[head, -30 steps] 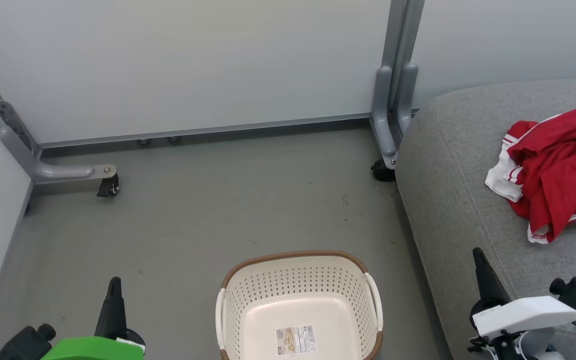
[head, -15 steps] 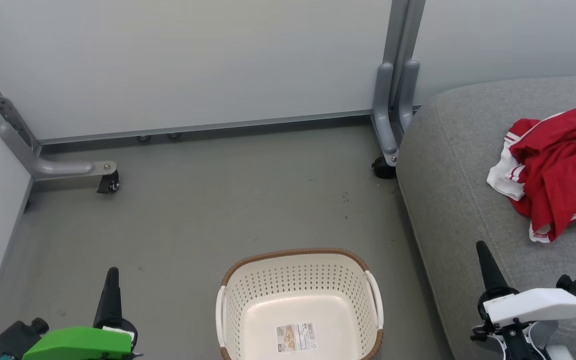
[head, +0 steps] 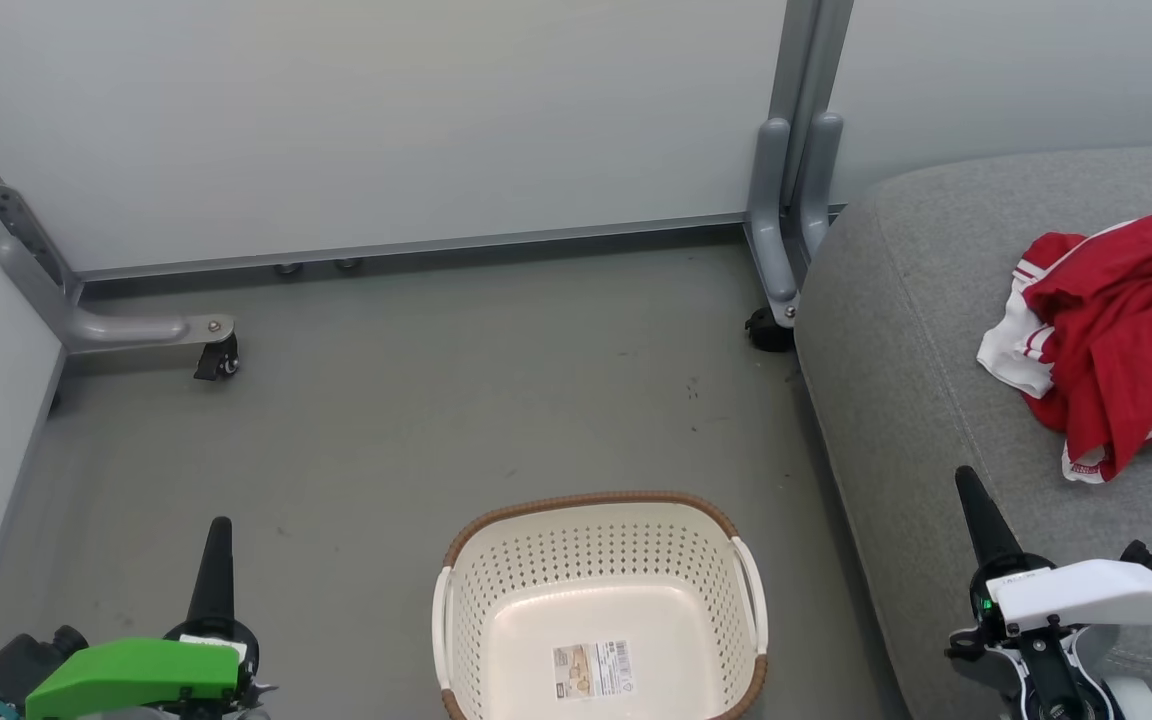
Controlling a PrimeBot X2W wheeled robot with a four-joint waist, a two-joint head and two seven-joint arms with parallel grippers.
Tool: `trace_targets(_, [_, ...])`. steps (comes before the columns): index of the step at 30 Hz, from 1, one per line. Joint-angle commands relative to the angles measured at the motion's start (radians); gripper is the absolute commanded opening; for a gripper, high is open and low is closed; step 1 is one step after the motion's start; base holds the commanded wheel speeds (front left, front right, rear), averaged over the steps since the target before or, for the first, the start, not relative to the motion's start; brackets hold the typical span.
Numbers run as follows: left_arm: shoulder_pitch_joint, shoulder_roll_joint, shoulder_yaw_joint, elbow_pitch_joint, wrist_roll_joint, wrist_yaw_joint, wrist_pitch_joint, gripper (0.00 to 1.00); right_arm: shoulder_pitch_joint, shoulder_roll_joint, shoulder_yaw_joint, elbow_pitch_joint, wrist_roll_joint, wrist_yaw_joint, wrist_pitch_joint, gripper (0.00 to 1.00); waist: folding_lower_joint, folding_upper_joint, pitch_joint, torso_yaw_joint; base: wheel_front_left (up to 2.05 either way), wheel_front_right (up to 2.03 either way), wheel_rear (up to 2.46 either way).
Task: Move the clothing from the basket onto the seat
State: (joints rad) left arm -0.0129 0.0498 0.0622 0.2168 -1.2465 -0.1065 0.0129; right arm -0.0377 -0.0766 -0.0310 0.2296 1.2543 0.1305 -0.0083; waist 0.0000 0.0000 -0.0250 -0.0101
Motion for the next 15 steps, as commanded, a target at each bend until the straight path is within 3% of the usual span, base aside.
trace_targets(1, [-0.031,0.009,0.006,-0.004,-0.026,-0.008,0.006,0.00,-0.022,-0.003,-0.006,-0.003,0.026,0.001,0.008,0.00,0.0000,0.0000,0.001,0.000,0.00,0.00,0.00])
trace_targets(15, [-0.056,0.009,0.021,0.007,-0.146,-0.014,0.039,0.00,-0.040,0.001,-0.025,0.003,0.149,0.001,0.042,0.00,0.0000,0.0000,0.009,0.003,0.00,0.00,0.00])
